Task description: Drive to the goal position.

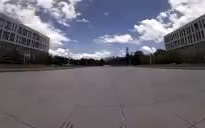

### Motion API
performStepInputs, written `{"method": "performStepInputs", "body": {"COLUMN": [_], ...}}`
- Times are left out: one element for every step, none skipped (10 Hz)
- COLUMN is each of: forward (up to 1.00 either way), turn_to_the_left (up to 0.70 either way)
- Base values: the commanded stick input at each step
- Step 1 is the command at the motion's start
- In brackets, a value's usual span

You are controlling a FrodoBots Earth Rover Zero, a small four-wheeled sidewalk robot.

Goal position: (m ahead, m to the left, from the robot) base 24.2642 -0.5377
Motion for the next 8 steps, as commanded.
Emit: {"method": "performStepInputs", "body": {"forward": [0.70, 0.70, 0.70, 0.70, 0.70, 0.70, 0.70, 0.70], "turn_to_the_left": [0.00, 0.00, 0.00, 0.00, 0.00, 0.00, 0.00, 0.00]}}
